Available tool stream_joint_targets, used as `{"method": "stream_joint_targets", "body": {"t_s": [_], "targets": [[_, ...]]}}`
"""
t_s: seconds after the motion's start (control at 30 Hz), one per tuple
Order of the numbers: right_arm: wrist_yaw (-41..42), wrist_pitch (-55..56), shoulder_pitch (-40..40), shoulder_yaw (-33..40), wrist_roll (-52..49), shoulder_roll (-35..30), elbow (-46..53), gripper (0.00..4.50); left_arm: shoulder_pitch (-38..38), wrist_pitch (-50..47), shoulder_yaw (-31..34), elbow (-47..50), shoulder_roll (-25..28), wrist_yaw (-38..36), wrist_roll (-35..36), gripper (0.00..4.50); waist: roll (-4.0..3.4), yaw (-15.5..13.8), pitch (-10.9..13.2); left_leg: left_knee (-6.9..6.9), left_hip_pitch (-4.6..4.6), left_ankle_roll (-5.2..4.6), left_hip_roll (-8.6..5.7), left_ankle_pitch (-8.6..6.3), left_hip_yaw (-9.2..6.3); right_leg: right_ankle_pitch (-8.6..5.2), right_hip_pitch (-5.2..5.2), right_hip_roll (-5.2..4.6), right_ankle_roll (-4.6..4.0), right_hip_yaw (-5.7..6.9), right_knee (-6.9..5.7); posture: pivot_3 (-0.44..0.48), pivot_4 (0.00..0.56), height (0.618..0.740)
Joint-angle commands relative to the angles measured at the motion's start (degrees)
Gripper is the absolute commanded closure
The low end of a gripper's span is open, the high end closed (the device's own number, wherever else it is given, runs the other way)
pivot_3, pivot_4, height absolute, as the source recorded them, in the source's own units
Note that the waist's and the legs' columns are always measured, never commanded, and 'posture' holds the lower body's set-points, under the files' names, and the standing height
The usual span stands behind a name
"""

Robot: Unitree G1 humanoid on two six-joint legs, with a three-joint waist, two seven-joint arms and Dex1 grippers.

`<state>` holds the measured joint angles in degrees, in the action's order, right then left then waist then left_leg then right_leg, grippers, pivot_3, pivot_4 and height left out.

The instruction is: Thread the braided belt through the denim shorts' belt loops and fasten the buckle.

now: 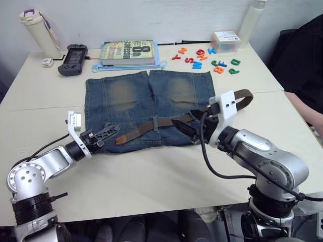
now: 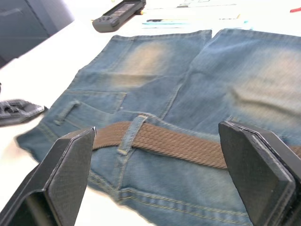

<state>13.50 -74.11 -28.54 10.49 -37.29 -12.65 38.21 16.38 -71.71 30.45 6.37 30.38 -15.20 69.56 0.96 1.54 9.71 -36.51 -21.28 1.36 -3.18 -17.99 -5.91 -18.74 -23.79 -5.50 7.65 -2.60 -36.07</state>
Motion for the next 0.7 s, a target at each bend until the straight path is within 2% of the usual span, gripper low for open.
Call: {"method": "stream_joint_targets", "body": {"t_s": [0.03, 0.3, 0.4, 0.47, 0.53, 0.63, 0.7], "targets": [[-0.72, -2.04, -0.72, 0.2, -2.06, 0.27, 0.66, 0.0, -1.84, 5.17, -3.38, 2.78, 2.23, -4.12, -5.35, 4.26, -0.02, -0.03, 0.01, 0.0, 0.0, 0.0, 0.0, 0.0, 0.0, 0.0, -0.01, 0.0, 0.0, 0.0, 0.0, 0.0, 0.15, 0.74], [-2.61, -2.18, 2.99, -3.64, -1.84, 2.6, 1.03, 0.0, -4.36, 22.61, -12.49, 4.07, 7.79, -16.79, -21.2, 4.26, -0.05, 0.01, 0.03, 0.16, -0.01, 0.03, 0.02, 0.02, 0.03, -0.01, -0.06, 0.0, -0.01, -0.01, 0.07, 0.0, 0.15, 0.74], [-3.19, -1.66, 4.47, -4.37, -1.46, 2.64, 1.15, 0.0, -4.8, 26.96, -14.82, 3.63, 9.07, -21.94, -24.49, 3.4, -0.08, 0.04, 0.05, 0.22, -0.02, 0.02, 0.0, 0.02, 0.08, -0.01, -0.1, -0.03, -0.02, -0.03, 0.1, 0.0, 0.15, 0.74], [-3.53, -1.33, 5.42, -5.19, -1.07, 2.41, 1.28, 0.0, -5.14, 28.39, -15.69, 3.4, 9.67, -24.03, -25.76, 2.51, -0.09, 0.06, 0.05, 0.26, -0.02, 0.02, 0.0, 0.02, 0.09, -0.01, -0.11, -0.04, -0.01, -0.03, 0.12, 0.0, 0.15, 0.74], [-3.87, -0.97, 6.24, -6.07, -0.74, 2.41, 1.52, 0.0, -5.46, 31.3, -17.96, 2.47, 10.7, -25.64, -29.58, 1.46, -0.09, 0.09, 0.05, 0.3, -0.02, 0.02, 0.03, 0.02, 0.1, -0.01, -0.14, -0.02, -0.02, -0.03, 0.11, 0.0, 0.15, 0.74], [-4.66, -0.4, 6.63, -6.69, -0.31, 3.03, 1.73, 0.0, -2.92, 35.88, -21.63, -2.83, 10.19, -25.98, -35.69, 0.18, -0.13, -0.02, 0.08, 0.31, -0.02, 0.03, 0.05, 0.02, 0.1, -0.01, -0.16, -0.02, -0.02, -0.03, 0.08, 0.0, 0.15, 0.74], [-5.17, -0.1, 6.75, -6.64, -0.25, 3.61, 2.1, 0.0, -1.35, 40.69, -25.25, -6.22, 9.63, -26.92, -40.8, 0.18, -0.13, -0.01, 0.08, 0.29, -0.02, 0.03, 0.02, 0.06, 0.09, -0.01, -0.15, -0.02, -0.02, -0.01, 0.06, 0.0, 0.15, 0.74]]}}
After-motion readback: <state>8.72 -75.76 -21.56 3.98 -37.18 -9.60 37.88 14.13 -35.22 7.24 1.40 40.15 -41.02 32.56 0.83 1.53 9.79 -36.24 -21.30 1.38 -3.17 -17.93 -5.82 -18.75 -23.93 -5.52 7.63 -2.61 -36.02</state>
